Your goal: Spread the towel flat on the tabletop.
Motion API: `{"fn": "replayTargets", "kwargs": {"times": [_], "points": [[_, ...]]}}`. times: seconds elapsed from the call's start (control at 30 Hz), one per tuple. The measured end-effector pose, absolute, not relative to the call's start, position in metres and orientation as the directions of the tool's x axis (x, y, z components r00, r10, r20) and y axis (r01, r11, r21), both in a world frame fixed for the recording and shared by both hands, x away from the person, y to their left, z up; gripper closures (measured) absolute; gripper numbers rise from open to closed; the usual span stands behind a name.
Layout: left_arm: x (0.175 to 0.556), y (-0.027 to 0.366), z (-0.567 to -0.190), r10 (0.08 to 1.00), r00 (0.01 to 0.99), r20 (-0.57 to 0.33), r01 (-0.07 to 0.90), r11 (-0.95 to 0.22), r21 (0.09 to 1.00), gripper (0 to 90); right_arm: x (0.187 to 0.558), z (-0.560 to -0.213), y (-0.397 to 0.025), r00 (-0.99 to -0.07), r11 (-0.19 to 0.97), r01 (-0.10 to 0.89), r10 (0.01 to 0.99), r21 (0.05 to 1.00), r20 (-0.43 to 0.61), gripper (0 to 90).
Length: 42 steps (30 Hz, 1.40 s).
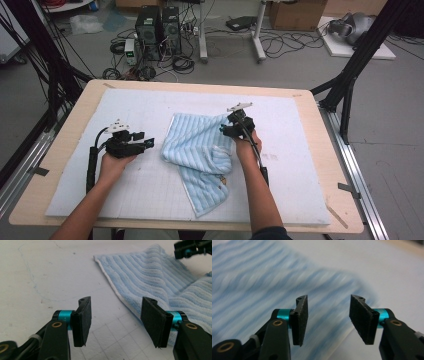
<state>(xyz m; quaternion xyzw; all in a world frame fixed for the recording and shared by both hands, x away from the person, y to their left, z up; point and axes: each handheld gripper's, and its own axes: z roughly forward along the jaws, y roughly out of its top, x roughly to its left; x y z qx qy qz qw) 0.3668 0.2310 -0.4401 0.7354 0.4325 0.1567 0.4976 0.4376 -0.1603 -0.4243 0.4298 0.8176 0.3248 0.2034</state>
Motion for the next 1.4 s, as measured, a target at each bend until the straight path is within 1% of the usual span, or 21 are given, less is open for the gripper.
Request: {"fn": "replayTargets", "kwargs": {"times": [0.1, 0.13, 0.17, 0.2, 0.23, 0.3, 0.37, 0.4, 0.43, 0.47, 0.5, 0.53, 0.57, 0.63, 0.67, 0.7, 0.8, 0.93, 1.07, 1.23, 1.4], "points": [[0.367, 0.233, -0.44, 0.793, 0.572, -0.209, 0.48, -0.117, 0.869, 42.5, 0.431, -0.439, -0.162, -0.606, 0.441, 0.594, 0.795, 0.673, 0.014, 45.8], [0.367, 0.233, -0.44, 0.795, 0.569, -0.211, 0.482, -0.114, 0.869, 42.5, 0.429, -0.442, -0.165, -0.606, 0.428, 0.579, 0.795, 0.694, 0.016, 49.8], [0.367, 0.232, -0.44, 0.795, 0.569, -0.212, 0.481, -0.113, 0.869, 42.5, 0.432, -0.441, -0.17, -0.61, 0.431, 0.569, 0.792, 0.7, 0.008, 71.1], [0.367, 0.232, -0.44, 0.795, 0.57, -0.209, 0.481, -0.116, 0.869, 42.5, 0.432, -0.441, -0.17, -0.61, 0.431, 0.569, 0.792, 0.7, 0.008, 71.1], [0.367, 0.232, -0.44, 0.793, 0.572, -0.209, 0.48, -0.117, 0.869, 42.5, 0.434, -0.44, -0.172, -0.615, 0.446, 0.559, 0.788, 0.699, -0.01, 83.6], [0.367, 0.231, -0.44, 0.791, 0.575, -0.207, 0.48, -0.122, 0.869, 42.5, 0.439, -0.439, -0.171, -0.593, 0.477, 0.546, 0.801, 0.688, -0.085, 86.6], [0.367, 0.23, -0.44, 0.79, 0.576, -0.211, 0.483, -0.121, 0.867, 42.5, 0.445, -0.437, -0.171, -0.527, 0.491, 0.54, 0.831, 0.684, -0.18, 86.7], [0.367, 0.23, -0.44, 0.789, 0.577, -0.21, 0.484, -0.123, 0.866, 42.5, 0.448, -0.436, -0.173, -0.476, 0.463, 0.55, 0.858, 0.695, -0.194, 86.6], [0.367, 0.23, -0.44, 0.788, 0.577, -0.212, 0.486, -0.123, 0.865, 42.5, 0.451, -0.435, -0.176, -0.444, 0.446, 0.554, 0.873, 0.703, -0.204, 85.9], [0.367, 0.23, -0.44, 0.787, 0.58, -0.212, 0.482, -0.122, 0.867, 42.5, 0.455, -0.434, -0.183, -0.363, 0.392, 0.572, 0.909, 0.72, -0.206, 79.1], [0.366, 0.23, -0.44, 0.786, 0.581, -0.212, 0.482, -0.122, 0.868, 42.5, 0.455, -0.434, -0.183, -0.363, 0.392, 0.572, 0.909, 0.72, -0.206, 79.1], [0.366, 0.23, -0.44, 0.785, 0.581, -0.213, 0.48, -0.12, 0.869, 42.5, 0.457, -0.434, -0.186, -0.346, 0.358, 0.584, 0.922, 0.729, -0.176, 74.8], [0.367, 0.23, -0.44, 0.786, 0.58, -0.215, 0.48, -0.116, 0.869, 42.5, 0.457, -0.434, -0.188, -0.349, 0.343, 0.583, 0.924, 0.736, -0.154, 69.3], [0.367, 0.23, -0.441, 0.781, 0.582, -0.226, 0.487, -0.112, 0.867, 42.5, 0.452, -0.433, -0.189, -0.388, 0.351, 0.567, 0.912, 0.745, -0.134, 65.6], [0.368, 0.229, -0.441, 0.777, 0.585, -0.233, 0.49, -0.109, 0.865, 42.5, 0.444, -0.43, -0.19, -0.42, 0.348, 0.545, 0.901, 0.763, -0.112, 59.4], [0.367, 0.228, -0.441, 0.773, 0.587, -0.239, 0.491, -0.106, 0.865, 42.5, 0.444, -0.43, -0.19, -0.42, 0.348, 0.545, 0.901, 0.763, -0.112, 59.4], [0.366, 0.223, -0.44, 0.757, 0.604, -0.25, 0.489, -0.104, 0.866, 42.5, 0.425, -0.422, -0.196, -0.464, 0.331, 0.515, 0.883, 0.791, -0.068, 50.4], [0.365, 0.211, -0.441, 0.722, 0.635, -0.274, 0.495, -0.109, 0.862, 42.3, 0.404, -0.417, -0.203, -0.505, 0.339, 0.474, 0.86, 0.813, -0.064, 47.2], [0.366, 0.198, -0.441, 0.704, 0.649, -0.289, 0.507, -0.118, 0.854, 41.5, 0.38, -0.415, -0.212, -0.521, 0.394, 0.439, 0.844, 0.808, -0.128, 44.3], [0.371, 0.177, -0.446, 0.706, 0.646, -0.289, 0.535, -0.149, 0.832, 38.8, 0.359, -0.418, -0.228, -0.523, 0.351, 0.426, 0.848, 0.834, -0.089, 41.1], [0.379, 0.149, -0.447, 0.71, 0.65, -0.269, 0.541, -0.185, 0.82, 38.7, 0.354, -0.426, -0.24, -0.52, 0.332, 0.438, 0.852, 0.835, -0.066, 41.1]]}}
